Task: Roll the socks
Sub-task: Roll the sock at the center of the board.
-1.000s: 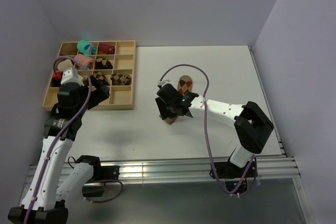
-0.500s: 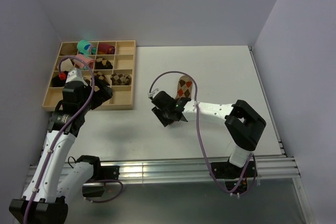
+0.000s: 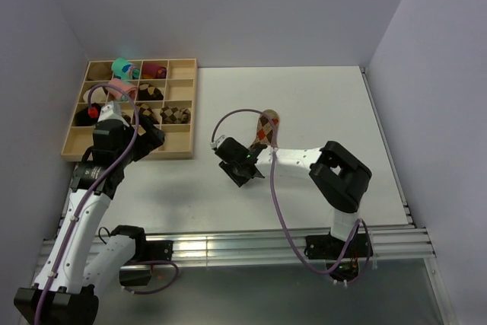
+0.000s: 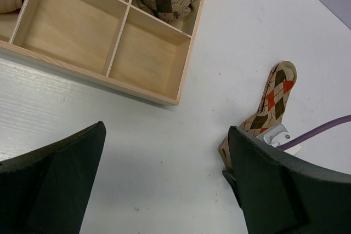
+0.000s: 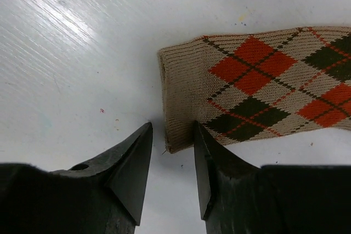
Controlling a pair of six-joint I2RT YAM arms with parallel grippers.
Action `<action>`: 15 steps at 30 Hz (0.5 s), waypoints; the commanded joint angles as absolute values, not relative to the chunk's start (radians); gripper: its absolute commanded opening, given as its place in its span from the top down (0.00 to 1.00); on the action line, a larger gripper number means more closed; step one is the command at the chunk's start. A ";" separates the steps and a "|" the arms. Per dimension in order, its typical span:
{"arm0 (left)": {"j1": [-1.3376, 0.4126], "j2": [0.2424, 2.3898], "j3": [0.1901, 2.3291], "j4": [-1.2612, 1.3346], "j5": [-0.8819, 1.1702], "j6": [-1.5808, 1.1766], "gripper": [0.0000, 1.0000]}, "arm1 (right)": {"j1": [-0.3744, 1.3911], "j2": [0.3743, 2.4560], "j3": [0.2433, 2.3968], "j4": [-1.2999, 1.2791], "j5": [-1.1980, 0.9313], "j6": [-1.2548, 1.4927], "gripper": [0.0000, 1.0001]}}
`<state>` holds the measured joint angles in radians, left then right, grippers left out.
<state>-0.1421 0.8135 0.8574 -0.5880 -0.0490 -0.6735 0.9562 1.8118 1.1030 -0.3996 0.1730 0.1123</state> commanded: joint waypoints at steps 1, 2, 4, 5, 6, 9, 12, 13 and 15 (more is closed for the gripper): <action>-0.147 0.808 0.854 -0.557 -0.029 -0.672 0.00 | 0.989 1.859 1.124 -0.393 0.182 0.109 0.57; -0.146 0.810 0.854 -0.554 -0.022 -0.673 0.00 | 1.003 1.876 1.124 -0.396 0.196 0.109 0.58; -0.146 0.819 0.844 -0.549 -0.009 -0.681 0.01 | 1.017 1.899 1.132 -0.408 0.212 0.115 0.61; -0.147 0.821 0.839 -0.540 -0.009 -0.686 0.01 | 1.023 1.910 1.134 -0.413 0.218 0.118 0.65; -0.146 0.828 0.830 -0.535 0.012 -0.689 0.01 | 1.037 1.931 1.140 -0.417 0.222 0.126 0.66; -0.146 0.844 0.816 -0.526 0.043 -0.707 0.01 | 1.054 1.960 1.158 -0.439 0.209 0.144 0.86; -0.147 0.856 0.804 -0.520 0.057 -0.716 0.01 | 1.058 1.962 1.170 -0.440 0.183 0.164 0.98; -0.147 0.857 0.801 -0.519 0.066 -0.719 0.01 | 1.058 1.948 1.173 -0.434 0.172 0.166 1.00; -0.150 0.857 0.787 -0.506 0.074 -0.732 0.01 | 1.058 1.930 1.183 -0.425 0.141 0.172 1.00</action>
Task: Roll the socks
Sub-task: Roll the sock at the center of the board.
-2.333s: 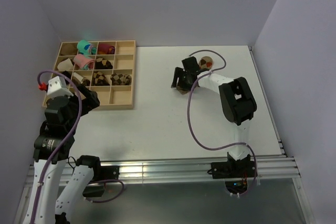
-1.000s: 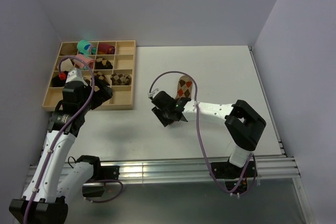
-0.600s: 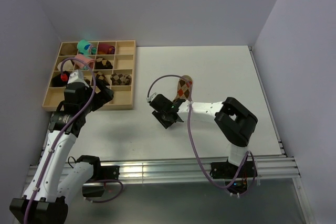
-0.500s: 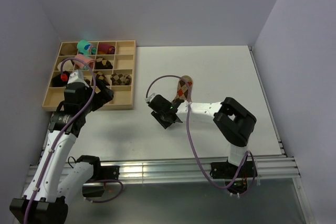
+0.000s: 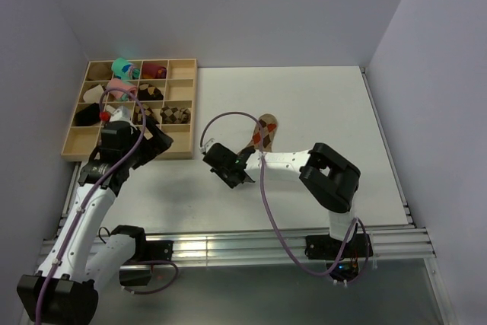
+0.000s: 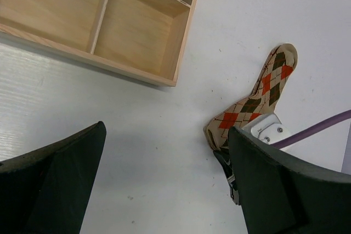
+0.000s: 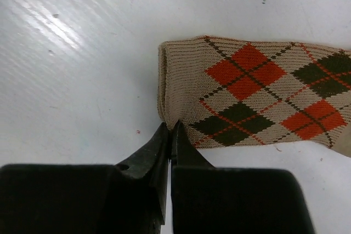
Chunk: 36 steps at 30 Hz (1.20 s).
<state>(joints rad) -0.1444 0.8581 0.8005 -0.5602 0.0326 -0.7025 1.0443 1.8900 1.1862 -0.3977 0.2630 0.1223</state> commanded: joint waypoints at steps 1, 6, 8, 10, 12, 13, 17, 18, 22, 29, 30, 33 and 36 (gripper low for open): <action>-0.153 0.857 0.781 -0.500 0.084 -0.736 0.01 | 1.055 1.915 1.186 -0.414 0.108 0.176 1.00; -0.193 0.862 0.717 -0.436 0.109 -0.804 0.01 | 1.034 1.884 1.195 -0.348 -0.043 0.218 1.00; -0.228 0.868 0.686 -0.416 0.107 -0.828 0.01 | 1.012 1.868 1.180 -0.322 -0.116 0.244 1.00; -0.255 0.876 0.667 -0.388 0.097 -0.865 0.01 | 0.994 1.858 1.161 -0.272 -0.167 0.262 1.00; -0.293 0.885 0.643 -0.368 0.084 -0.899 0.02 | 0.954 1.839 1.126 -0.233 -0.257 0.299 1.00; -0.305 0.890 0.634 -0.348 0.081 -0.908 0.02 | 0.940 1.836 1.109 -0.183 -0.287 0.314 1.00; -0.365 0.920 0.594 -0.301 0.074 -0.954 0.02 | 0.853 1.818 1.028 -0.059 -0.451 0.409 1.00; -0.373 0.926 0.588 -0.290 0.071 -0.969 0.03 | 0.821 1.815 1.017 -0.013 -0.504 0.423 1.00; -0.416 0.960 0.560 -0.244 0.067 -1.008 0.03 | 0.753 1.815 0.968 0.093 -0.609 0.514 1.00; -0.465 1.066 0.535 -0.164 0.060 -1.066 0.05 | 0.695 1.842 0.925 0.152 -0.669 0.548 1.00; -0.469 1.080 0.535 -0.157 0.058 -1.075 0.04 | 0.692 1.845 0.925 0.158 -0.675 0.548 1.00; -0.488 1.140 0.537 -0.109 0.066 -1.106 0.05 | 0.686 1.858 0.922 0.160 -0.680 0.548 1.00; -0.511 1.206 0.543 -0.066 0.068 -1.147 0.05 | 0.678 1.871 0.922 0.163 -0.687 0.548 1.00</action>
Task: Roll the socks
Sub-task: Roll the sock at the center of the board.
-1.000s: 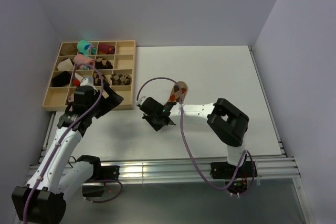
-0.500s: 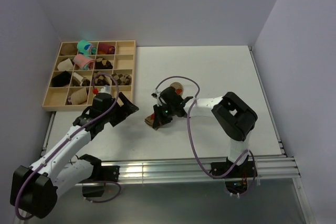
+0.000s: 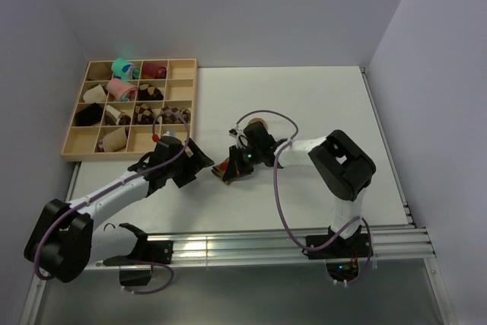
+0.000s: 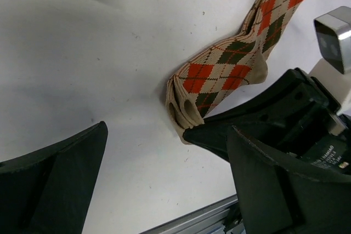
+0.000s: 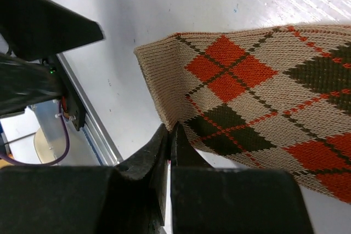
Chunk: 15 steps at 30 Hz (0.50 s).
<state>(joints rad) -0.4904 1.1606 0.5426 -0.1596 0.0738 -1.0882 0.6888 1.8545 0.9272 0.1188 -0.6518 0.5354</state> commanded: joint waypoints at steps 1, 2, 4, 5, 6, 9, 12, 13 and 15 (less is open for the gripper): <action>-0.520 1.221 0.546 -0.058 0.067 -1.155 0.05 | 0.677 1.876 0.923 0.163 -0.687 0.545 1.00; -0.525 1.250 0.552 -0.054 0.061 -1.172 0.05 | 0.670 1.878 0.922 0.163 -0.689 0.543 1.00; -0.532 1.276 0.557 -0.046 0.060 -1.184 0.06 | 0.664 1.887 0.925 0.156 -0.693 0.537 1.00; -0.535 1.299 0.561 -0.037 0.057 -1.193 0.08 | 0.660 1.888 0.928 0.153 -0.693 0.534 1.00; -0.537 1.308 0.564 -0.032 0.057 -1.195 0.09 | 0.658 1.891 0.928 0.149 -0.693 0.531 1.00; -0.545 1.345 0.578 -0.021 0.054 -1.204 0.12 | 0.653 1.899 0.933 0.143 -0.695 0.525 1.00; -0.552 1.373 0.592 -0.012 0.049 -1.207 0.16 | 0.650 1.908 0.928 0.153 -0.699 0.528 1.00; -0.555 1.384 0.598 -0.012 0.049 -1.209 0.17 | 0.649 1.913 0.922 0.159 -0.703 0.537 1.00; -0.558 1.390 0.603 -0.023 0.049 -1.209 0.19 | 0.643 1.921 0.913 0.181 -0.706 0.551 1.00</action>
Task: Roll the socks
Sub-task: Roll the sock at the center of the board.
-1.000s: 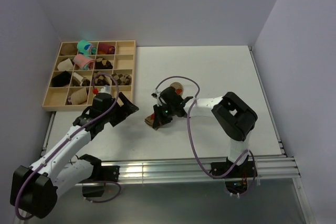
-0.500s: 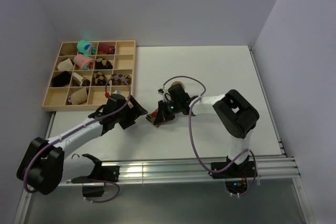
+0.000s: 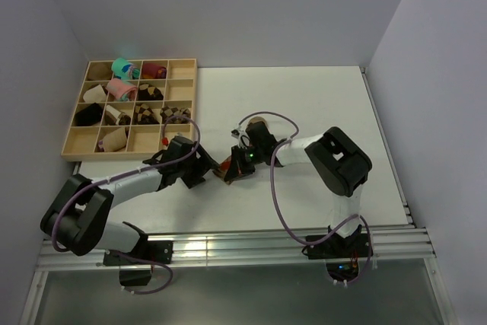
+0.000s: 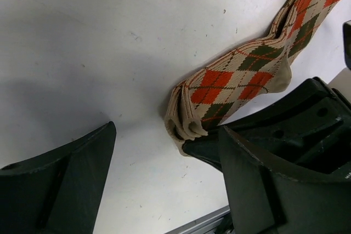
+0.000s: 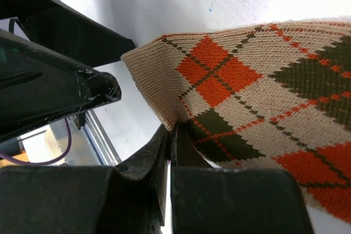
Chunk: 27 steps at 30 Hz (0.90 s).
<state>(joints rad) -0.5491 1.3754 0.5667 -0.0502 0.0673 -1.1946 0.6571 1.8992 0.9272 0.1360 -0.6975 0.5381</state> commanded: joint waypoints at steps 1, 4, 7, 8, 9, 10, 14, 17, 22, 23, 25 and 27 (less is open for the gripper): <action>-0.561 1.391 0.604 -0.025 0.046 -1.210 0.20 | 0.635 1.927 0.902 0.192 -0.712 0.567 1.00; -0.566 1.382 0.591 -0.034 0.040 -1.210 0.23 | 0.614 1.936 0.879 0.224 -0.716 0.606 1.00; -0.566 1.361 0.581 -0.032 0.037 -1.209 0.28 | 0.591 1.957 0.858 0.247 -0.724 0.643 1.00; -0.565 1.358 0.580 -0.031 0.040 -1.207 0.29 | 0.588 1.968 0.851 0.262 -0.726 0.652 1.00; -0.566 1.355 0.578 -0.025 0.040 -1.204 0.30 | 0.581 1.976 0.842 0.271 -0.730 0.672 1.00; -0.566 1.355 0.581 -0.023 0.043 -1.203 0.31 | 0.575 1.982 0.839 0.279 -0.733 0.681 1.00; -0.566 1.364 0.583 -0.009 0.060 -1.200 0.35 | 0.566 2.013 0.833 0.284 -0.741 0.695 1.00; -0.568 1.370 0.581 0.050 0.072 -1.198 0.50 | 0.565 2.022 0.833 0.282 -0.739 0.696 1.00; -0.574 1.338 0.561 0.063 0.071 -1.169 0.75 | 0.560 2.022 0.833 0.273 -0.736 0.693 1.00; -0.574 1.333 0.555 0.061 0.069 -1.166 0.80 | 0.560 2.020 0.833 0.273 -0.735 0.693 1.00; -0.574 1.328 0.543 0.057 0.063 -1.149 0.87 | 0.555 2.019 0.833 0.272 -0.736 0.695 1.00; -0.574 1.331 0.543 0.045 0.052 -1.132 0.89 | 0.555 2.016 0.834 0.270 -0.736 0.693 1.00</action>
